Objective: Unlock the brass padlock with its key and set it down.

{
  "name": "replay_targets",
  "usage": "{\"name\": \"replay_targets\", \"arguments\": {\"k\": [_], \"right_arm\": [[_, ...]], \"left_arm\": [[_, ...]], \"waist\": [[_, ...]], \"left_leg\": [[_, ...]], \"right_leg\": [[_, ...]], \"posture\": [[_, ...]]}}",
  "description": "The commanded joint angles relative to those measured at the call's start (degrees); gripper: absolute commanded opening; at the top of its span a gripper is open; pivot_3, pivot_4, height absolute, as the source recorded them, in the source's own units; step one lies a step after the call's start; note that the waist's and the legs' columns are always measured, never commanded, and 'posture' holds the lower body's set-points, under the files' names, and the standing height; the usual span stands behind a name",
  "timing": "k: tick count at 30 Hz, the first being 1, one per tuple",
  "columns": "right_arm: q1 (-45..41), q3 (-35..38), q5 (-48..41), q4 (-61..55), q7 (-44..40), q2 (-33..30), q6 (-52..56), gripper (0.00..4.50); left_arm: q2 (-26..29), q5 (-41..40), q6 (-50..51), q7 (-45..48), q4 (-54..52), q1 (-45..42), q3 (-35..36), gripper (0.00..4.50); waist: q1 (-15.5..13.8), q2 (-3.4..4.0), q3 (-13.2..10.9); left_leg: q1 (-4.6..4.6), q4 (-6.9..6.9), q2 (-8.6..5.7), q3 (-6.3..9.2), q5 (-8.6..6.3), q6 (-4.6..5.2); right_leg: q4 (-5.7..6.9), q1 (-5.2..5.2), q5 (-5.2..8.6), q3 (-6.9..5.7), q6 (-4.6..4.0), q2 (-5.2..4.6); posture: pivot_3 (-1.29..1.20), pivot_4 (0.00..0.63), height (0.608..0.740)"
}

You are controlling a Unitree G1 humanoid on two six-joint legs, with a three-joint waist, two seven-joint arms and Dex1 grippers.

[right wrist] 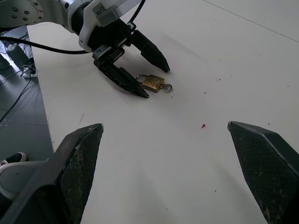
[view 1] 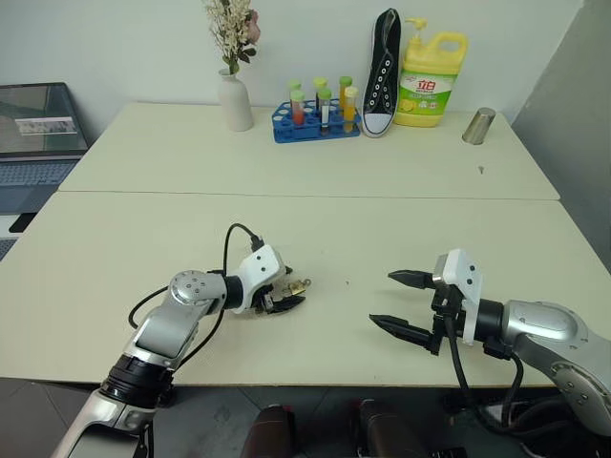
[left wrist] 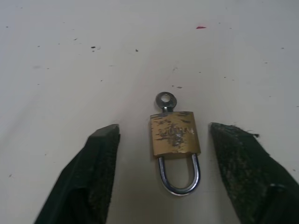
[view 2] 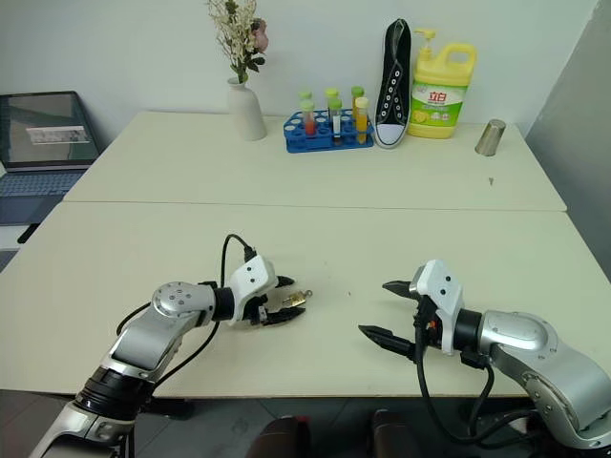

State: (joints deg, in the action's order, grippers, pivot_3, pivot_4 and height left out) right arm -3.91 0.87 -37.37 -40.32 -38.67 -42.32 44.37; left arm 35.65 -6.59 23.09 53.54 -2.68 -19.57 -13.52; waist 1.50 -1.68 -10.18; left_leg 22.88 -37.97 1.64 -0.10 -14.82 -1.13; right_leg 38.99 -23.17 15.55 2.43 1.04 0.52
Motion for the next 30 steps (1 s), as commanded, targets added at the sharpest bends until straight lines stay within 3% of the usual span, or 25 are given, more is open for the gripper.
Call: {"name": "replay_targets", "arguments": {"k": [1, 4, 8, 12, 20, 23, 28, 30], "right_arm": [[-0.5, 0.5, -0.8, -2.2, 0.1, 0.0, -0.4, 4.50], [-0.9, 0.5, -0.9, -2.3, 0.1, -0.1, -0.2, 4.50], [-1.0, 0.6, -0.9, -2.6, 0.1, -0.4, 0.0, 4.50], [-0.3, 1.2, -0.3, -2.9, -0.1, -1.3, -0.3, 4.50], [4.8, 5.5, 0.9, -3.1, 0.1, -2.2, -2.9, 4.50], [5.4, 7.0, 0.6, -3.2, 0.9, -1.9, -2.9, 4.50], [5.4, 8.6, -2.2, -3.7, 1.3, -1.3, -1.5, 4.50], [4.8, 8.7, -4.1, -3.6, 1.0, -1.1, -0.8, 4.50]], "left_arm": [[0.8, 1.6, 1.2, 0.1, 0.4, 0.7, -1.3, 1.92], [1.1, 1.7, 1.1, 0.3, 0.2, 1.2, -1.4, 0.99], [1.4, 0.9, -2.5, 2.6, -0.6, 1.5, -1.4, 0.96], [2.8, 2.5, -13.4, 5.9, -0.1, 0.2, -2.4, 0.96], [-2.1, 2.4, -33.0, 8.4, 6.7, -9.0, -1.8, 0.96], [-4.5, 5.6, -46.3, 5.4, 10.9, -13.9, -1.7, 0.96], [-5.0, 19.1, -78.2, -6.7, 21.8, -19.4, -1.1, 0.96], [-4.9, 23.6, -85.2, -11.2, 24.6, -19.9, -0.8, 0.96]], "waist": [[0.0, 0.00, 0.0], [0.0, 0.00, 0.0], [0.1, 0.00, 0.0], [0.0, 0.00, 0.0], [-1.1, -0.04, 0.0], [-1.1, -0.04, 0.0], [-1.2, -0.04, 0.0], [-1.0, -0.03, 0.0]], "left_leg": [[0.00, 0.00, 0.00, 0.00, 0.00, 0.00], [-0.04, -0.01, 0.02, 0.00, 0.00, 0.01], [-0.04, -0.01, 0.03, -0.01, 0.00, 0.01], [0.01, 0.01, 0.04, -0.02, 0.00, 0.01], [0.07, -0.05, -0.02, -0.07, 0.00, 0.01], [0.07, -0.04, 0.02, -0.08, 0.00, 0.01], [0.06, -0.03, 0.02, -0.05, 0.00, 0.01], [0.03, 0.00, 0.03, -0.12, 0.00, 0.01]], "right_leg": [[0.01, 0.00, -0.01, 0.00, 0.01, 0.00], [0.02, 0.01, -0.02, 0.01, 0.03, 0.01], [0.03, 0.01, -0.02, 0.03, 0.03, 0.08], [-0.01, -0.02, -0.02, 0.04, 0.03, 0.09], [-0.03, -0.03, -0.03, 0.05, 0.04, 0.08], [-0.04, -0.04, -0.03, 0.06, 0.04, 0.14], [-0.03, -0.03, -0.04, 0.10, 0.03, 0.16], [-0.04, -0.03, -0.04, 0.16, 0.03, 0.16]], "posture": [[0.00, 0.150, 0.740], [0.00, 0.150, 0.740], [0.00, 0.150, 0.740], [0.00, 0.150, 0.740], [0.00, 0.150, 0.740], [0.00, 0.150, 0.740], [0.00, 0.150, 0.740], [0.00, 0.150, 0.740]]}}
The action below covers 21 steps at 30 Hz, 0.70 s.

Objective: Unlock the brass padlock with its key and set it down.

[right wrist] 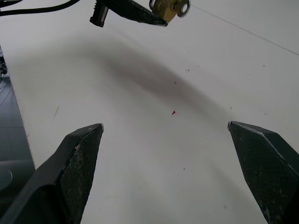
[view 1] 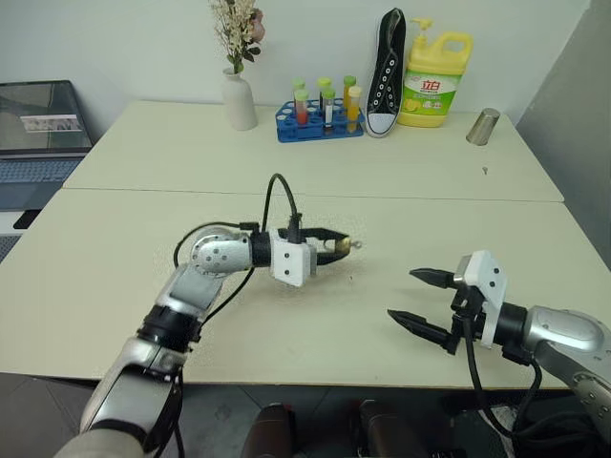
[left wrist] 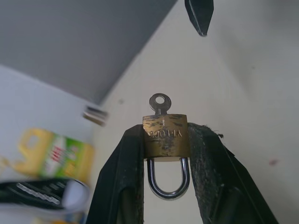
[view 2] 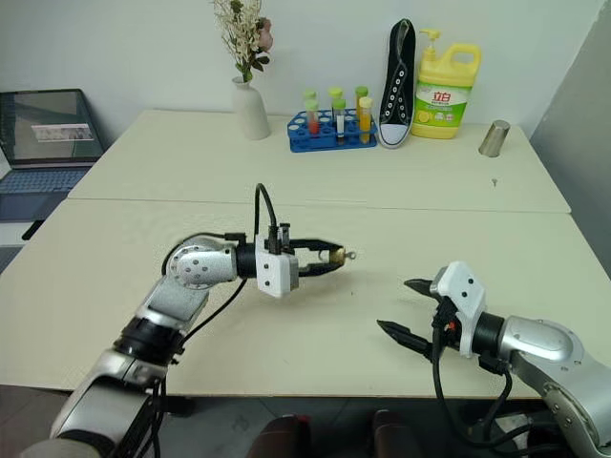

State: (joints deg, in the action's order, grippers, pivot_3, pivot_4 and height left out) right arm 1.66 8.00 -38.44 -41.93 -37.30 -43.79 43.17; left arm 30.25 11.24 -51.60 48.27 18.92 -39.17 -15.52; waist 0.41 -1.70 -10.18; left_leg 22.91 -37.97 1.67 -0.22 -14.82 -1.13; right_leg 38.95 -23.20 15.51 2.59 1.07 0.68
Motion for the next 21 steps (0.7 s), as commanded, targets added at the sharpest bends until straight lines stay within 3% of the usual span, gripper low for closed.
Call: {"name": "replay_targets", "arguments": {"k": [1, 9, 21], "right_arm": [[-1.1, 1.4, -3.5, -1.9, -0.5, 0.3, 0.5, 4.50], [-9.4, -0.3, -7.8, 2.9, 0.3, 3.1, 2.2, 4.50], [-19.5, -5.1, -10.6, 12.2, -0.8, 9.0, 5.3, 4.50]], "left_arm": [[0.6, 7.3, -12.5, -7.6, 4.0, -0.4, 1.1, 0.96], [1.5, 12.0, -16.1, -16.3, 4.9, -0.3, 2.1, 0.96], [3.5, 13.0, -14.0, -20.2, -0.3, 2.2, 0.8, 0.96]], "waist": [[0.1, 0.00, 0.0], [0.0, -0.01, 0.0], [0.0, -0.01, 0.0]], "left_leg": [[0.00, 0.00, 0.01, 0.00, 0.00, 0.00], [0.02, -0.05, 0.00, 0.01, 0.00, 0.00], [0.03, -0.03, 0.01, 0.01, 0.00, 0.00]], "right_leg": [[0.00, 0.00, 0.00, 0.00, 0.00, 0.00], [0.02, 0.01, -0.05, -0.10, 0.09, -0.01], [0.01, 0.00, -0.19, -0.13, -0.16, -0.03]], "posture": [[0.00, 0.150, 0.740], [0.00, 0.150, 0.740], [0.00, 0.150, 0.740]]}}
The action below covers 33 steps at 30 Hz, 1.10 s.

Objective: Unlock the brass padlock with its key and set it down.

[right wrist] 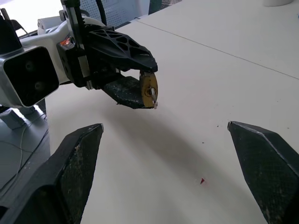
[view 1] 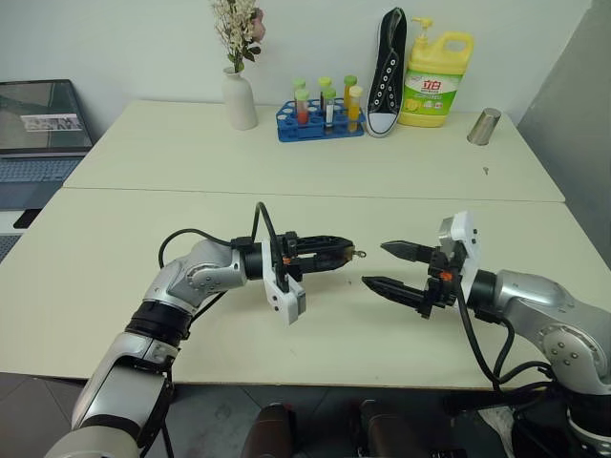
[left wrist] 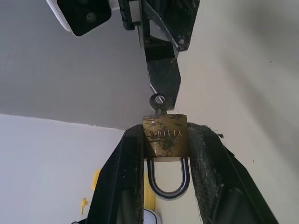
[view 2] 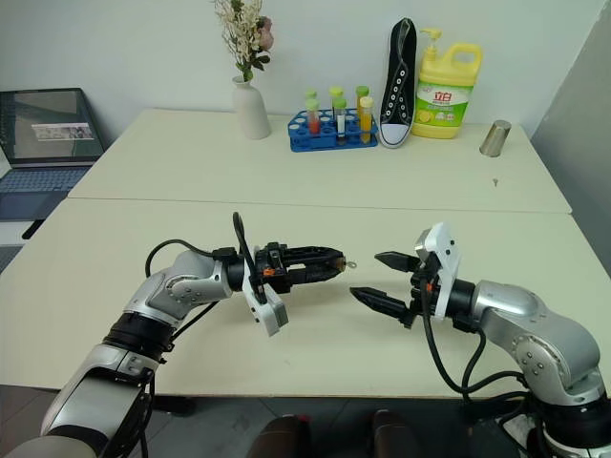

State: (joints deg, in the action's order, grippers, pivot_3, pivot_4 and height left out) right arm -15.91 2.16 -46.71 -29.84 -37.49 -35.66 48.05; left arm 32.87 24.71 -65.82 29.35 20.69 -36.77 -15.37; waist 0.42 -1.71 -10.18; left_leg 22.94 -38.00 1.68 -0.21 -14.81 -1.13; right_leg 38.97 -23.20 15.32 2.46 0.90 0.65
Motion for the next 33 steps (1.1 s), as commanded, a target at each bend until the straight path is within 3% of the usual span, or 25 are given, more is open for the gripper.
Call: {"name": "replay_targets", "arguments": {"k": [1, 7, 10, 21, 33], "right_arm": [[-2.8, 0.4, -2.5, 0.6, -0.8, 1.2, 0.6, 4.50], [-4.4, -1.7, -2.0, 1.4, -3.2, 0.3, 1.1, 4.50], [-5.0, -1.9, -2.0, 2.2, -2.8, 1.0, 1.3, 3.91], [-7.0, -1.0, -4.0, 3.6, -2.7, 2.2, 3.0, 0.06], [-8.5, 0.7, -7.3, 5.1, -4.4, 1.1, 6.4, 0.00]], "left_arm": [[1.0, -0.7, 0.3, -1.3, -2.4, -0.1, 0.4, 0.96], [1.0, -0.4, 1.1, -1.4, -3.1, 0.0, -0.2, 0.96], [0.7, -0.2, 1.5, -1.6, -3.5, 0.1, -0.2, 0.96], [0.9, -0.9, 1.8, -1.6, -3.5, 0.3, -1.0, 0.96], [1.3, -0.6, 1.8, -2.2, -3.4, 0.3, -1.0, 0.96]], "waist": [[0.0, 0.00, 0.0], [0.0, 0.00, 0.0], [0.0, 0.01, 0.0], [0.0, 0.01, 0.0], [0.0, 0.01, 0.0]], "left_leg": [[0.00, 0.00, 0.00, -0.01, 0.00, 0.00], [0.00, 0.00, 0.00, 0.02, 0.00, 0.00], [0.00, 0.00, 0.01, 0.01, 0.00, 0.00], [0.00, 0.00, 0.01, 0.02, 0.00, 0.00], [0.00, 0.00, 0.02, 0.02, 0.00, 0.00]], "right_leg": [[0.01, 0.00, 0.00, -0.02, 0.00, 0.00], [0.01, 0.00, -0.01, -0.04, -0.01, 0.00], [0.01, 0.00, -0.01, -0.04, -0.02, 0.00], [0.02, -0.01, -0.01, -0.05, -0.02, 0.00], [0.02, -0.01, -0.02, -0.04, -0.03, 0.00]], "posture": [[0.00, 0.150, 0.740], [0.00, 0.150, 0.740], [0.00, 0.150, 0.740], [0.00, 0.150, 0.740], [0.00, 0.150, 0.740]]}}
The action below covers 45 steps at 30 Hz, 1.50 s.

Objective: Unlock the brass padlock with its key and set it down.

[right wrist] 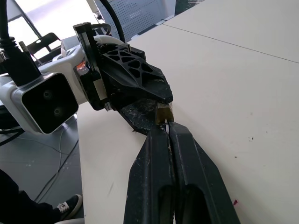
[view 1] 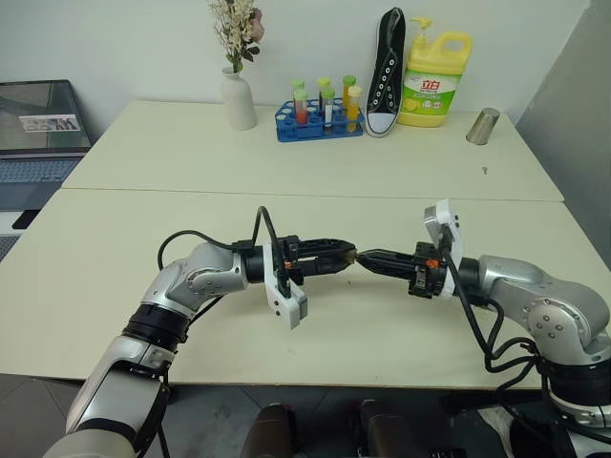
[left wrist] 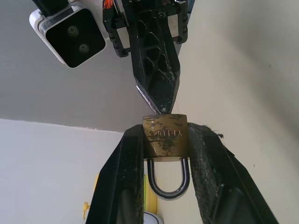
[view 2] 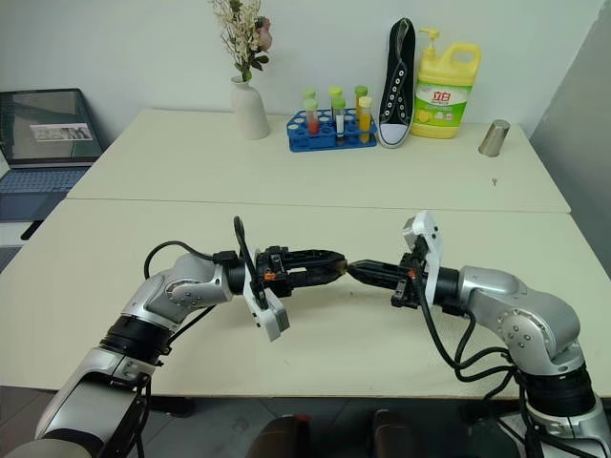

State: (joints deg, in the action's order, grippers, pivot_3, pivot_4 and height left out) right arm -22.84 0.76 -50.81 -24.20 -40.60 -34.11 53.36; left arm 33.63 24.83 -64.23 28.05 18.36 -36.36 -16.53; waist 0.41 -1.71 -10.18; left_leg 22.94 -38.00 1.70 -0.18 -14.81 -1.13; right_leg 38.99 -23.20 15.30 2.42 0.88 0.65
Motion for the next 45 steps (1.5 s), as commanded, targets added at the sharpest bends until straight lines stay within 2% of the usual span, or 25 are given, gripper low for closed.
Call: {"name": "replay_targets", "arguments": {"k": [1, 10, 15, 22, 30, 33, 37, 40, 42, 45], "right_arm": [[-1.8, 2.4, -3.9, -0.1, -1.1, -0.5, 1.9, 0.00], [-9.8, 9.1, -22.5, 10.0, 8.5, -0.8, 20.4, 0.00], [-12.7, 9.0, -27.8, 14.2, 14.1, 0.5, 25.2, 0.00], [-14.0, 9.1, -36.4, 19.2, 22.6, 2.3, 28.0, 0.00], [-13.8, 6.8, -46.6, 22.0, 30.5, 0.8, 27.3, 0.00], [-13.8, 6.2, -47.7, 20.6, 30.7, 0.3, 26.6, 0.00], [-12.8, 6.3, -41.8, 16.1, 29.3, 0.7, 23.5, 0.00], [-10.2, 2.5, -28.6, 7.7, 20.5, -3.3, 18.8, 0.64], [-7.3, 0.3, -20.5, 2.5, 13.6, -7.0, 13.3, 1.35], [-3.9, -1.0, -13.7, -1.4, 6.7, -10.1, 7.5, 2.43]], "left_arm": [[0.5, -0.6, 0.1, -1.0, -1.1, -0.1, 0.2, 0.96], [0.9, 1.9, -2.2, -3.2, -1.6, 0.3, 0.2, 0.96], [0.9, 3.0, -2.4, -4.5, -1.9, 0.2, 0.0, 0.96], [0.9, 4.1, -2.7, -5.7, -2.3, 0.1, -0.2, 0.96], [1.0, 4.9, -2.6, -7.0, -2.6, 0.4, -0.2, 0.96], [1.1, 5.3, -2.6, -7.2, -2.5, 0.5, -0.2, 0.96], [1.3, 5.1, -2.0, -7.4, -2.3, 0.7, -0.2, 0.96], [1.4, 4.8, -1.1, -7.5, -2.1, 0.8, -0.2, 0.96], [1.5, 4.4, -0.6, -7.3, -2.2, 0.8, -0.2, 0.96], [1.7, 4.0, -0.4, -7.1, -2.6, 0.8, -0.4, 0.96]], "waist": [[0.0, 0.00, 0.0], [0.0, 0.00, 0.0], [0.0, 0.00, 0.0], [0.1, 0.00, 0.0], [0.2, 0.00, 0.0], [0.2, 0.00, 0.0], [0.3, 0.01, 0.0], [0.5, 0.02, 0.0], [0.3, 0.02, 0.0], [0.2, 0.02, 0.0]], "left_leg": [[0.00, 0.00, 0.00, 0.00, 0.00, 0.00], [0.01, 0.00, 0.02, 0.02, 0.00, 0.00], [0.02, 0.02, 0.00, 0.01, 0.00, 0.00], [0.05, 0.03, 0.00, 0.02, 0.00, 0.01], [0.06, 0.03, 0.01, 0.01, 0.00, 0.01], [0.06, 0.03, 0.01, 0.01, 0.00, 0.01], [0.07, 0.04, 0.02, 0.02, -0.01, 0.01], [0.09, 0.05, 0.01, 0.04, -0.01, 0.01], [0.12, 0.05, 0.00, 0.08, -0.01, 0.01], [0.13, 0.05, -0.02, 0.05, -0.01, 0.02]], "right_leg": [[0.00, 0.00, 0.00, 0.00, 0.00, 0.00], [0.02, 0.00, -0.02, 0.02, -0.04, -0.24], [0.01, 0.00, -0.02, 0.03, -0.04, -0.24], [0.01, -0.01, -0.02, 0.03, -0.04, -0.25], [0.00, -0.02, -0.02, 0.03, -0.04, -0.25], [0.00, -0.02, -0.02, 0.03, -0.04, -0.25], [0.00, -0.03, -0.02, 0.03, -0.04, -0.25], [-0.01, -0.05, -0.01, 0.01, -0.02, -0.25], [-0.05, -0.06, -0.01, -0.05, -0.01, -0.25], [-0.07, -0.06, 0.00, -0.04, 0.00, -0.25]], "posture": [[0.00, 0.150, 0.740], [0.00, 0.150, 0.740], [0.00, 0.150, 0.740], [0.00, 0.150, 0.740], [0.00, 0.150, 0.740], [0.00, 0.150, 0.740], [0.00, 0.150, 0.740], [0.00, 0.150, 0.740], [0.00, 0.150, 0.740], [0.00, 0.150, 0.740]]}}
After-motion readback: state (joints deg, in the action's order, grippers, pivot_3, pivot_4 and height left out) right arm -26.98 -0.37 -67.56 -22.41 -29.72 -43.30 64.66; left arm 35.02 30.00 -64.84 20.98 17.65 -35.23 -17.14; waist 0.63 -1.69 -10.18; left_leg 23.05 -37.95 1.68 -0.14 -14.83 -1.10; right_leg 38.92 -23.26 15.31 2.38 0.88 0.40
